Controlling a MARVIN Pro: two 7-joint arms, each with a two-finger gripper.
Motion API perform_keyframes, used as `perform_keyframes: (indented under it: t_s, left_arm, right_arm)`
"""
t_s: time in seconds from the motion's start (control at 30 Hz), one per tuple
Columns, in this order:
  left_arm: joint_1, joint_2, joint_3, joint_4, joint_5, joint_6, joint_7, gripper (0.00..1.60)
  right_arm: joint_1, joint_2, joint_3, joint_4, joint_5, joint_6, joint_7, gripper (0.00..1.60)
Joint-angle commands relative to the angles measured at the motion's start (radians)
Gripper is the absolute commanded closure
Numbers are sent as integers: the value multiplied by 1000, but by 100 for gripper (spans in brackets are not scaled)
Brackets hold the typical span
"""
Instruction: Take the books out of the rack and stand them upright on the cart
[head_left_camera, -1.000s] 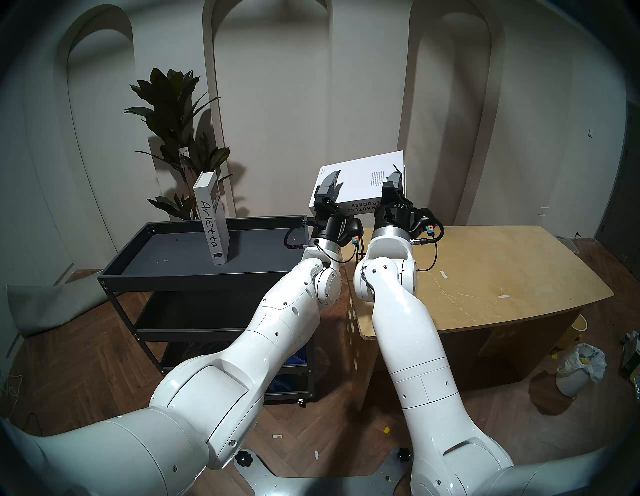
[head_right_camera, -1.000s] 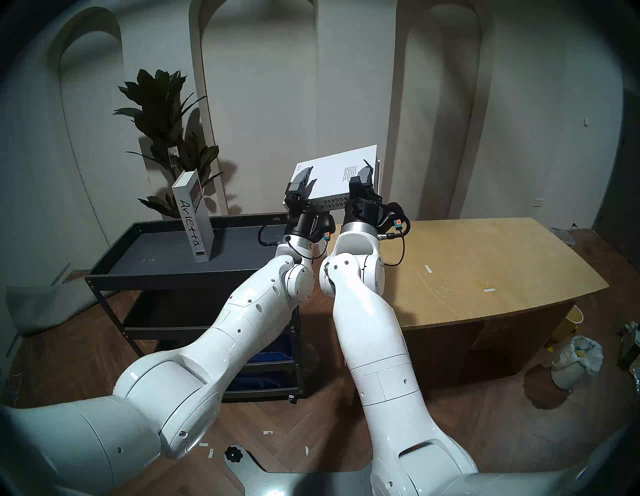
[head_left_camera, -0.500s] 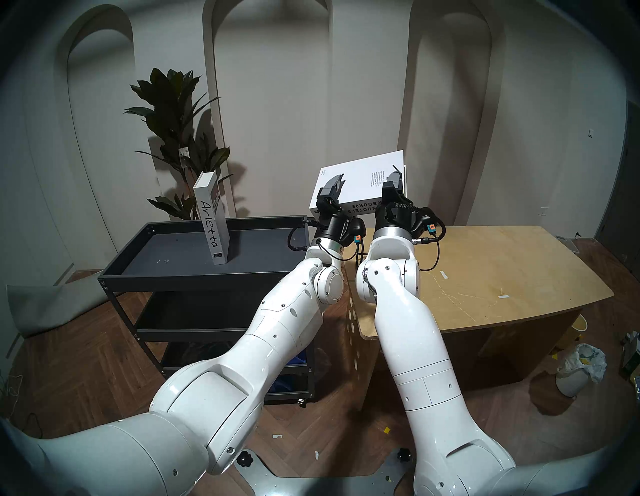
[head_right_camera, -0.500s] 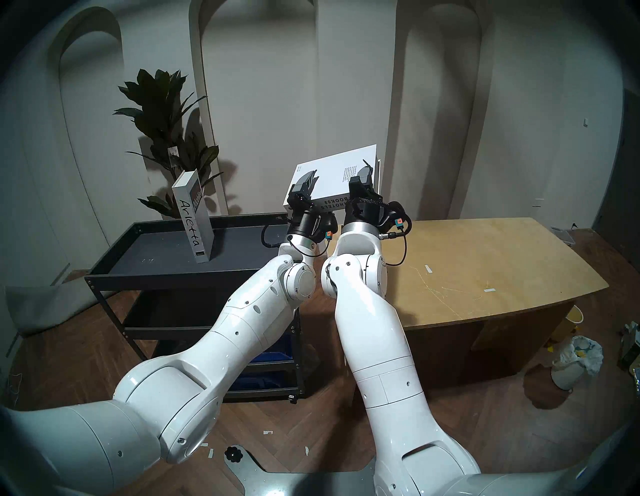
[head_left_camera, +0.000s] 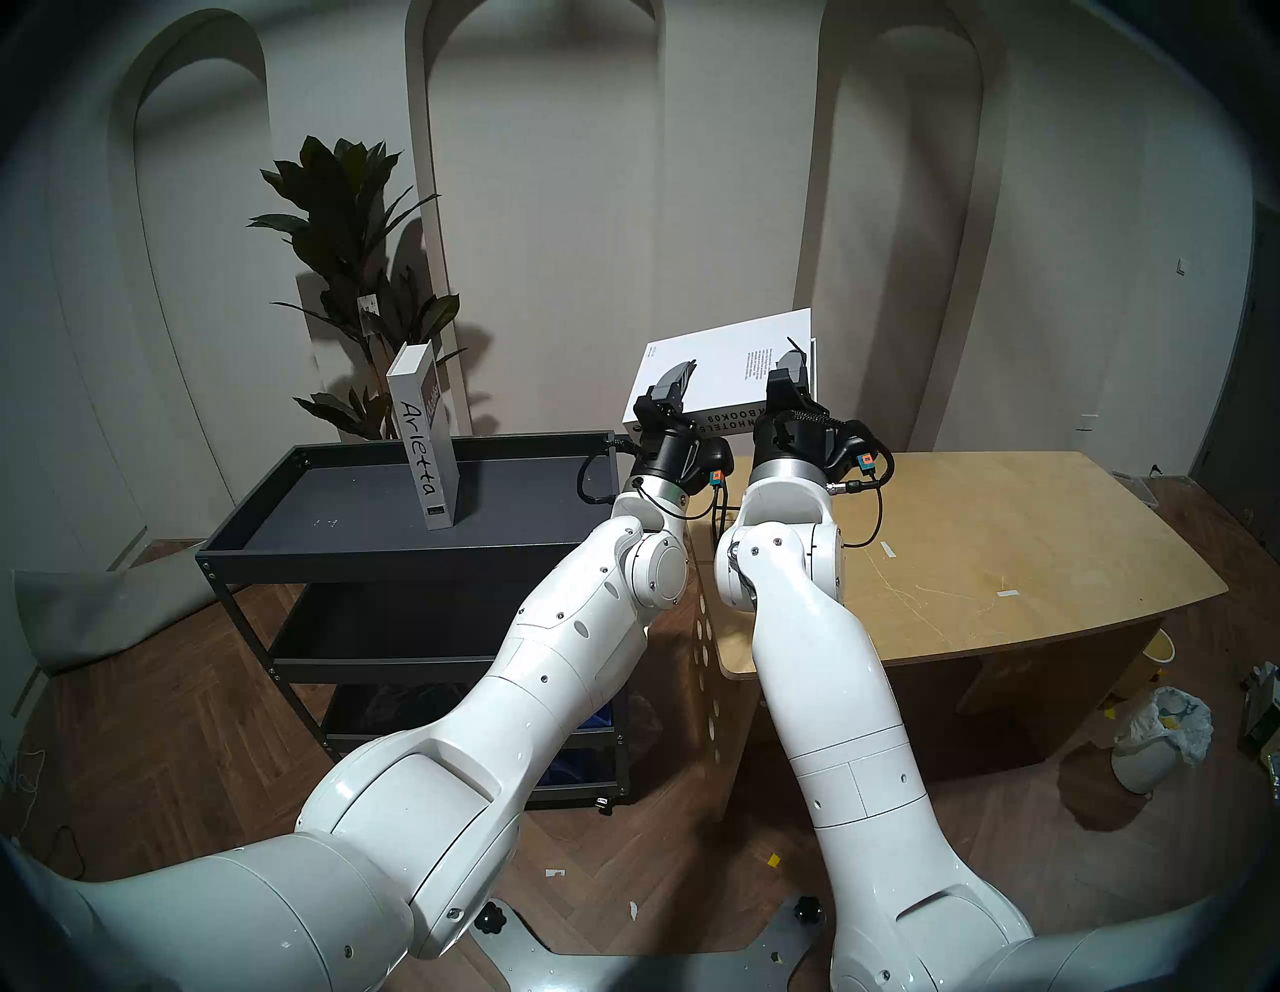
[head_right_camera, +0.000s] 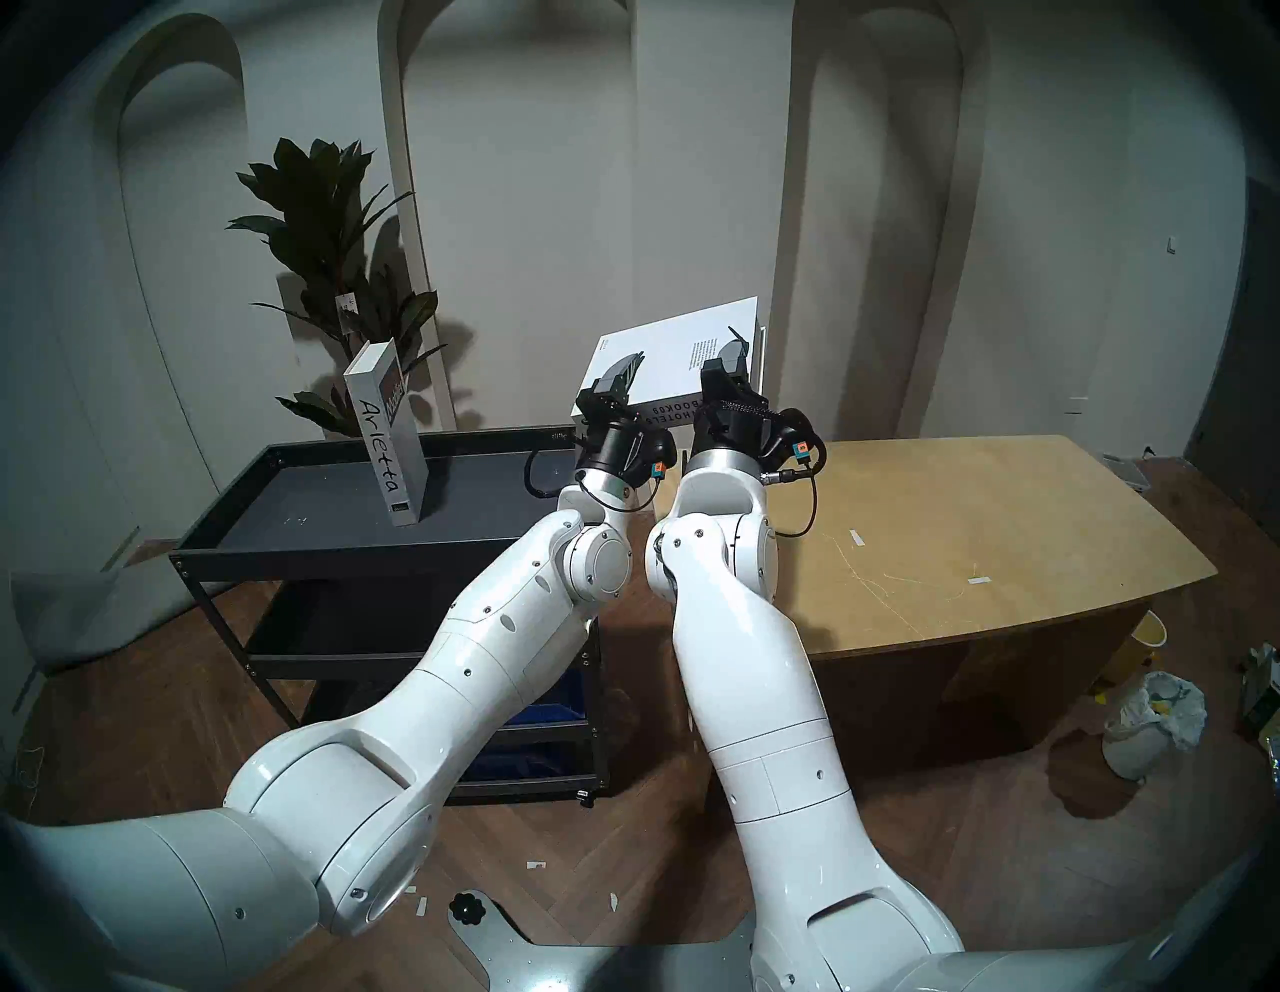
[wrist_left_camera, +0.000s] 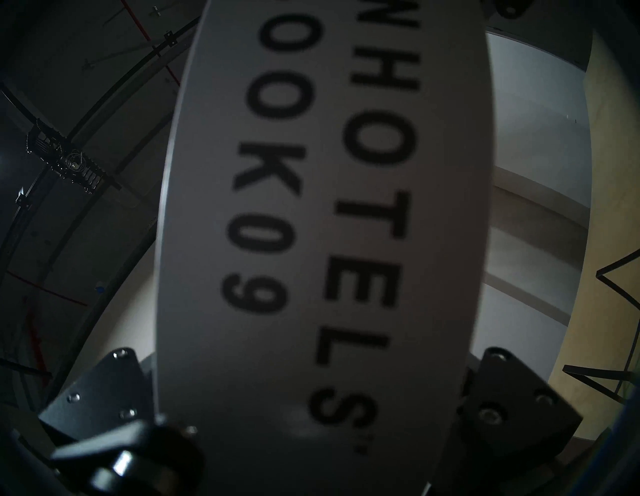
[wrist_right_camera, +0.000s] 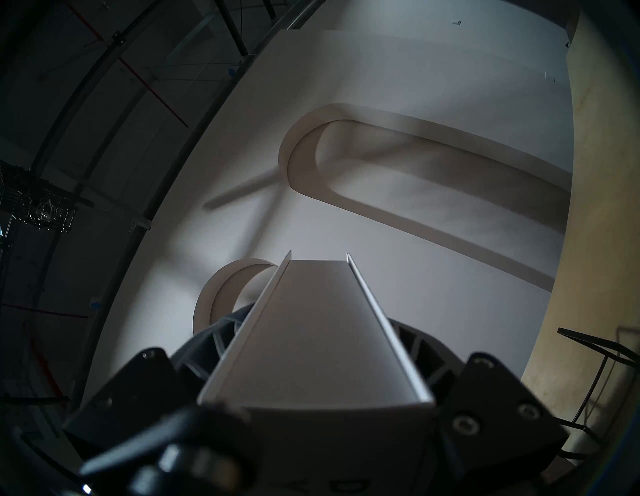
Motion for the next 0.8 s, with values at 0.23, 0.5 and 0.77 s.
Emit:
perform_keyframes:
  t_s: [0.23,0.5,0.77]
  left_arm:
    - [21,-9,-31,-147,-53,56,-95,160]
    - [27,-19,-59,-169,-84,107,-135,160]
    - [22,-49,-131,-189,-188,123,-183,160]
  right_arm:
    - [-28,9,-11,-101,-71,-13,-63,0]
    - [-61,34,-16,-216,-153,-75,-74,0]
    - [-61,85,53,-307,-248,-162,-60,0]
